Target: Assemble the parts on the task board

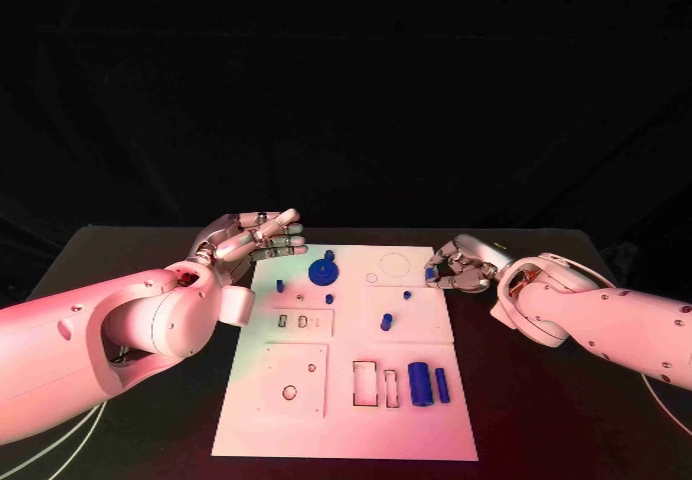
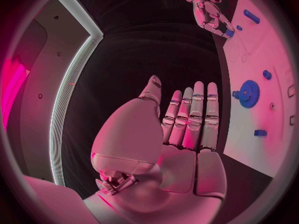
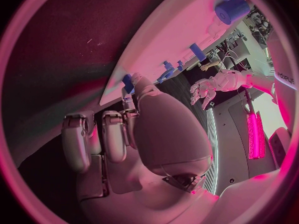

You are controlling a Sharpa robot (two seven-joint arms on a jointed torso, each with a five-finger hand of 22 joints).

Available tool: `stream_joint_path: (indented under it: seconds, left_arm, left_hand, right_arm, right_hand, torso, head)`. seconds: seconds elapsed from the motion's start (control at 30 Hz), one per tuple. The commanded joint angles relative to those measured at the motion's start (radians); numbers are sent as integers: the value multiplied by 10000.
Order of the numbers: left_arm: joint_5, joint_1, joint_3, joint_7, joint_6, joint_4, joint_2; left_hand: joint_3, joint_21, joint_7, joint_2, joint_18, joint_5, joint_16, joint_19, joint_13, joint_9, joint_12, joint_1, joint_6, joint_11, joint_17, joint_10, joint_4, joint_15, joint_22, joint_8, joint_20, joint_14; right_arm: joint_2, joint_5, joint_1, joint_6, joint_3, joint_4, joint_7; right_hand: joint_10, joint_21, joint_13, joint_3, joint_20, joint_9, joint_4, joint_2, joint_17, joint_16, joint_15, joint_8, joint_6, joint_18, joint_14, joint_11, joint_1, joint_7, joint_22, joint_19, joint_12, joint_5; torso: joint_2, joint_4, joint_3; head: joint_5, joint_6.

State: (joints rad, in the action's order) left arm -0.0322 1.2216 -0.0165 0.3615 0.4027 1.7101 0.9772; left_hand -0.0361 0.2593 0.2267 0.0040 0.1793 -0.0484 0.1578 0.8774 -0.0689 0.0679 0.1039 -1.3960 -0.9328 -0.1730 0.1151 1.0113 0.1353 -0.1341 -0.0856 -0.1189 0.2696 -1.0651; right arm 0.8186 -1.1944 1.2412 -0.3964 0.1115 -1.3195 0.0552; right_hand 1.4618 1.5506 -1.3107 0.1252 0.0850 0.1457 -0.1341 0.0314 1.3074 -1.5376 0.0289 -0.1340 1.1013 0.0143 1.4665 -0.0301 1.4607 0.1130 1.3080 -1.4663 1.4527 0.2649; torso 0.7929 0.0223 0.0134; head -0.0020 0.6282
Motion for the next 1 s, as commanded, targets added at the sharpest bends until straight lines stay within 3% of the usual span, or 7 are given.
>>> stream_joint_path:
  seconds: [0.03,0.3,0.43,0.67,0.83,1.0]
  left_arm:
    - [-12,9,-7,28,-176,16,-8]
    - [-12,9,-7,12,-159,5,-1]
    - [-12,9,-6,-1,-158,-13,0]
    - [-22,11,-5,3,-155,-83,-5]
    - [-101,10,-4,19,-171,-230,-123]
    - [-135,10,-2,22,-200,-378,-284]
  left_hand:
    - [-14,-12,41,92,58,-29,-63,65,-3,-9,-56,-31,-27,-59,13,20,-69,4,14,61,-23,-93]
    - [-35,-19,60,96,58,-28,-83,69,3,-16,-92,-21,11,-75,18,-13,-73,-2,25,96,-23,-99]
    - [-45,-22,69,96,57,-28,-92,71,6,-18,-108,-18,30,-82,21,-28,-76,-5,30,112,-23,-103]
    - [-49,-24,68,101,57,-29,-98,73,6,-19,-118,-18,40,-85,23,-36,-79,-8,34,122,-22,-104]
    - [-48,-25,60,108,57,-29,-101,73,6,-18,-118,-20,38,-83,23,-34,-80,-9,35,122,-22,-105]
    - [-48,-25,60,108,57,-29,-101,73,6,-18,-118,-20,38,-83,23,-34,-80,-9,35,122,-22,-105]
  right_arm:
    - [-18,-34,-13,-378,0,-10,18]
    - [12,-91,-10,-792,-7,-195,-152]
    - [93,-106,33,-739,-30,-484,-475]
    - [63,-466,337,-575,-61,-1507,-1397]
    - [-255,-1323,470,-394,-67,-2356,-2192]
    - [-788,-2297,499,-289,-64,-2793,-2805]
  right_hand:
    - [71,65,-1352,133,-98,163,22,-335,2076,-66,119,-149,211,-98,910,73,47,-151,2510,-931,60,48]
    - [112,88,-1382,197,-157,218,48,-337,2083,-68,173,-223,270,-106,913,127,-39,-207,2530,-950,85,77]
    - [111,90,-1375,190,-184,240,-39,-317,2078,-65,184,-232,228,-107,912,132,-251,-205,2532,-952,73,168]
    - [102,118,-1362,124,-199,276,-209,-212,2073,-61,186,-249,171,-116,911,134,-616,-204,2558,-976,53,403]
    - [109,176,-1369,55,-197,292,-436,-136,2070,-59,175,-241,109,-135,911,120,-993,-186,2606,-1024,54,731]
    - [116,198,-1377,111,-202,310,-377,-94,2066,-56,187,-256,111,-142,910,137,-945,-205,2624,-1042,58,820]
  torso:
    - [-1,-8,3]
    - [-7,-9,8]
    - [-15,-7,10]
    - [-50,-3,26]
    - [-134,-49,56]
    - [-210,-158,101]
  head:
    - [-12,11]
    - [-36,9]
    - [-9,-8]
    - [95,-25]
    - [152,26]
    - [192,106]
